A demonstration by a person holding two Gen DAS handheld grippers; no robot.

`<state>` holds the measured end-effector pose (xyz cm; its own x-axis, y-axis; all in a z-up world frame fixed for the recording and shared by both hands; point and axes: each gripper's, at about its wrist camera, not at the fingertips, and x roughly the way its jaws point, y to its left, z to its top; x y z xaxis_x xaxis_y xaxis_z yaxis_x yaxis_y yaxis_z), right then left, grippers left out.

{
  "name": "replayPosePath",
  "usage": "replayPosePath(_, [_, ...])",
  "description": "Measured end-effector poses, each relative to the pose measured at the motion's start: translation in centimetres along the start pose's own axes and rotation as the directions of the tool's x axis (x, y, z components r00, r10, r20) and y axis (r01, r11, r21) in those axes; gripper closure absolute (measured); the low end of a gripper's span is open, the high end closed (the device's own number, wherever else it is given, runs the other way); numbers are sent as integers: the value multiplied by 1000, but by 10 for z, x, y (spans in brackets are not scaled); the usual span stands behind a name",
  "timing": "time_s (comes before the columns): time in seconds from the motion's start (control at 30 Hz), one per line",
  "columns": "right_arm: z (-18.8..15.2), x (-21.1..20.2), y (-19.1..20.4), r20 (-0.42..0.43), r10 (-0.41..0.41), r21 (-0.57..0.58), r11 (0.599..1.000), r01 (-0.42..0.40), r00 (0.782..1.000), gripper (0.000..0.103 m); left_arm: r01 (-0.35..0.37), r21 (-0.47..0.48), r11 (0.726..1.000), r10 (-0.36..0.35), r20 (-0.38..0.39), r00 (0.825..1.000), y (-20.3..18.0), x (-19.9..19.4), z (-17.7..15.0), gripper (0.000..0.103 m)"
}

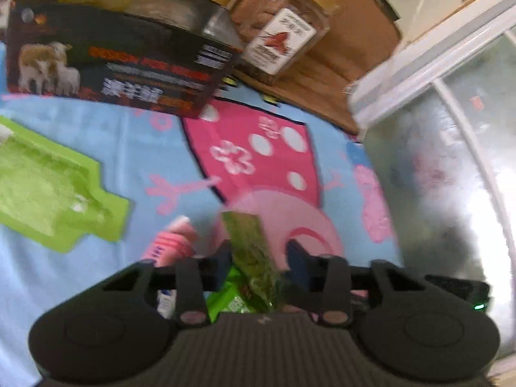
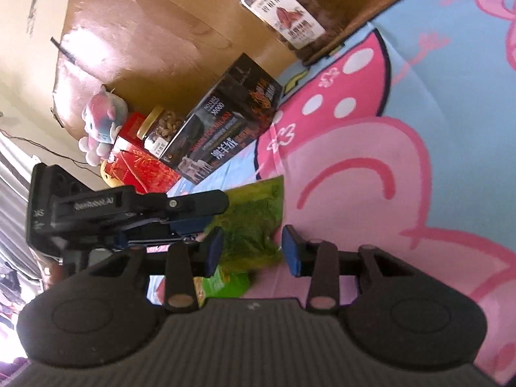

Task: Organize snacks
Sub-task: 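Grasp the green snack bag with the left gripper, then carry the green bag over the black box and open the left gripper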

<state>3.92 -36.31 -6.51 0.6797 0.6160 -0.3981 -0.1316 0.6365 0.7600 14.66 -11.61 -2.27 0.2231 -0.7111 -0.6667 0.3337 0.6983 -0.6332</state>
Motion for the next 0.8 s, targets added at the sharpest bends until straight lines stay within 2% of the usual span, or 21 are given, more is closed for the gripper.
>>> replayPosePath(0.03, [-3,1,2,11,3,-12,1000,-2,1000,60,0,9,1000,0,-2,1000,-2,0,-1,77])
replayPosePath(0.07, [-3,2,2,17,16,-9,1000,-15,1000,60,-11,29,1000,10,8,1000,-4,-1,-2,85])
replayPosePath(0.1, [-2,5,1,12,34,7,999,-34,999,60,-17,53,998,16,19,1000,-6,-1,-3,88])
replayPosePath(0.17, [-2,10,2,5,61,24,998,-61,998,60,-15,64,998,12,46,999,-6,-4,-1,88])
replayPosePath(0.33, [-1,17,17,13,92,-40,995,-92,996,58,44,37,998,-47,98,994,8,-24,10,89])
replayPosePath(0.37, [0,17,20,24,85,-66,994,-83,996,58,40,33,999,-43,104,994,11,-25,12,89])
replayPosePath(0.4, [1,18,23,34,64,-90,994,-60,997,53,41,25,999,-44,106,993,14,-26,13,89])
replayPosePath(0.47, [4,22,20,37,36,-90,995,-33,999,44,94,2,996,-93,98,991,21,-26,14,89])
replayPosePath(0.57, [8,28,15,24,83,-56,995,-81,996,43,163,-10,987,-160,123,979,26,-34,16,89])
replayPosePath(0.63, [12,31,17,12,152,-39,988,-152,988,47,212,-27,977,-207,131,970,30,-41,19,89])
replayPosePath(0.67, [15,32,22,16,181,-49,982,-180,983,66,212,-24,977,-207,148,967,30,-45,20,89])
replayPosePath(0.8, [29,36,54,35,172,-161,973,-165,984,70,200,3,980,-195,220,956,32,-70,35,88])
